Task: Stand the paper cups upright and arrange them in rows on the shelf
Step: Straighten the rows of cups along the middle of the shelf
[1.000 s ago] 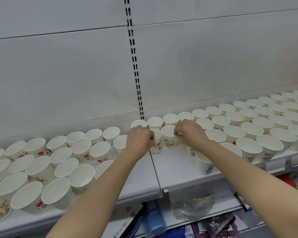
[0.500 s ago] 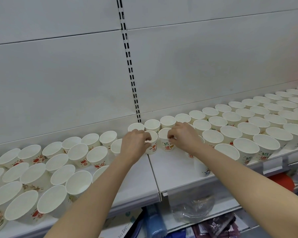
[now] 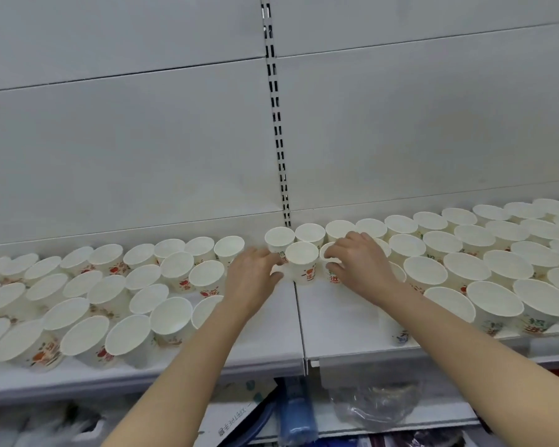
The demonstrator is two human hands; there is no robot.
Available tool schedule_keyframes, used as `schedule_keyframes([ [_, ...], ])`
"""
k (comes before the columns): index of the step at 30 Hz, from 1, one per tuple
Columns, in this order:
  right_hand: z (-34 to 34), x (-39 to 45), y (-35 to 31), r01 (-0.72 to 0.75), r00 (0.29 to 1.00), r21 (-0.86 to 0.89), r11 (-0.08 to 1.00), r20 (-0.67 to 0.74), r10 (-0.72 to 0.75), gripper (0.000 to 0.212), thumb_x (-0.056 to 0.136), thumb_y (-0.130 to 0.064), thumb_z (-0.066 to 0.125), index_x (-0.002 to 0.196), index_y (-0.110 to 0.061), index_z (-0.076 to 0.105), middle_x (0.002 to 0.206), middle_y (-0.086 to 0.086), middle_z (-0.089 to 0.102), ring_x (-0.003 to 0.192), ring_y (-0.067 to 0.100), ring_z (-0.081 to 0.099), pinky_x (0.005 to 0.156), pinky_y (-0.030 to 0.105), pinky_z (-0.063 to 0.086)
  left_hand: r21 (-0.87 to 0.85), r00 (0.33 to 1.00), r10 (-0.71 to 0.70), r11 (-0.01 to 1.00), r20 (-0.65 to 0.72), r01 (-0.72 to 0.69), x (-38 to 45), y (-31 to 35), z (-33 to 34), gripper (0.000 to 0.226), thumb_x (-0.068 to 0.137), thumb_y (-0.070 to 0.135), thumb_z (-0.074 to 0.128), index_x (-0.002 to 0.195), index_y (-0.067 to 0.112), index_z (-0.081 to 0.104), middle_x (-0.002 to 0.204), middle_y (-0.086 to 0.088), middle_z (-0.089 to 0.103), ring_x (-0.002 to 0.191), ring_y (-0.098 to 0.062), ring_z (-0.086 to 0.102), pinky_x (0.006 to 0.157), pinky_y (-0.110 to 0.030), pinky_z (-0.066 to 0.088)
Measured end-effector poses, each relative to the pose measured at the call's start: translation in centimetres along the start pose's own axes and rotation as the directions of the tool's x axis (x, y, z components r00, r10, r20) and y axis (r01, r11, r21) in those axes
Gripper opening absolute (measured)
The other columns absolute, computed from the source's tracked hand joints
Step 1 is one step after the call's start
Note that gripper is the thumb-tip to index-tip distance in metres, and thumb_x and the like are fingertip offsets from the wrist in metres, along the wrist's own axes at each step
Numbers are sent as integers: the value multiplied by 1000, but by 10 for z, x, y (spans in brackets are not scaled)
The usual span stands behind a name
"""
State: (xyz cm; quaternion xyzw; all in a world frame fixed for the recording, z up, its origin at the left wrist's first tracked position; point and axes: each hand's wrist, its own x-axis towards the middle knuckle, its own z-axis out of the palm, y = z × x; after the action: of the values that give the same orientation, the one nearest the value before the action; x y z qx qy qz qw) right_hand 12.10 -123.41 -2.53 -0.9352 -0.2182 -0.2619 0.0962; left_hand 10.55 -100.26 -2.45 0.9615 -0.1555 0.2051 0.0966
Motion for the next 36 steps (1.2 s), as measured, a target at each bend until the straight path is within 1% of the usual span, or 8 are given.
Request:
schedule_keyframes([
  [6,6,-13,-40,114,992,130,985,-72,-105,8,70,-21,75,75,-19,68,71,-3,65,73,27,57,65,35,43,45,955,-237,968,-178,249,-86,-24,-27,17,75,35,79,85,23,73,83,5,69,83,-24,57,68,-35,47],
  [10,14,-17,-70,158,987,166,973,-39,-153,12,67,-18,79,75,-20,70,71,-4,66,73,25,58,64,34,44,142,952,-306,943,11,302,-120,-38,-44,33,71,44,78,97,25,72,99,5,68,95,-23,54,77,-37,46],
  [13,22,-11,-87,140,990,198,970,-24,-138,14,66,-17,81,74,-20,69,70,-5,65,73,25,59,64,32,41,177,953,-281,949,112,260,-117,-43,-50,20,80,41,71,95,28,73,99,7,68,94,-20,51,76,-35,45],
  [16,30,1,-101,123,992,201,972,-23,-121,17,63,-14,83,72,-19,69,68,-3,64,69,25,58,61,29,41,114,965,-256,962,58,249,-113,-43,-57,13,82,37,72,88,25,75,91,8,70,90,-20,54,66,-31,39],
  [21,48,31,-118,80,993,196,977,68,-95,26,66,-10,77,91,-14,69,87,3,63,84,28,56,67,36,47,8,973,-228,974,40,227,-114,-50,-69,9,84,39,71,86,30,72,89,13,65,89,-14,54,61,-28,38],
  [25,59,43,-134,47,987,133,990,145,-67,9,68,-8,71,74,-14,69,73,3,63,79,31,55,62,37,43,-13,986,-155,988,56,156,-115,-62,-72,7,83,39,71,85,32,69,85,14,64,86,-13,55,60,-28,41],
  [28,54,37,-136,1,994,156,988,110,-18,7,67,-8,71,68,-14,69,64,1,62,73,28,53,60,32,37,-90,987,-154,983,43,157,-110,-69,-71,8,82,38,72,84,32,67,81,15,63,81,-11,56,62,-31,46],
  [36,-8,-23,-94,-168,986,154,974,3,169,9,71,-14,77,75,-16,70,69,-1,65,72,24,53,59,29,35,-319,991,-91,940,102,119,-68,-44,-57,7,87,35,68,82,31,70,79,18,67,77,-3,59,67,-32,49],
])
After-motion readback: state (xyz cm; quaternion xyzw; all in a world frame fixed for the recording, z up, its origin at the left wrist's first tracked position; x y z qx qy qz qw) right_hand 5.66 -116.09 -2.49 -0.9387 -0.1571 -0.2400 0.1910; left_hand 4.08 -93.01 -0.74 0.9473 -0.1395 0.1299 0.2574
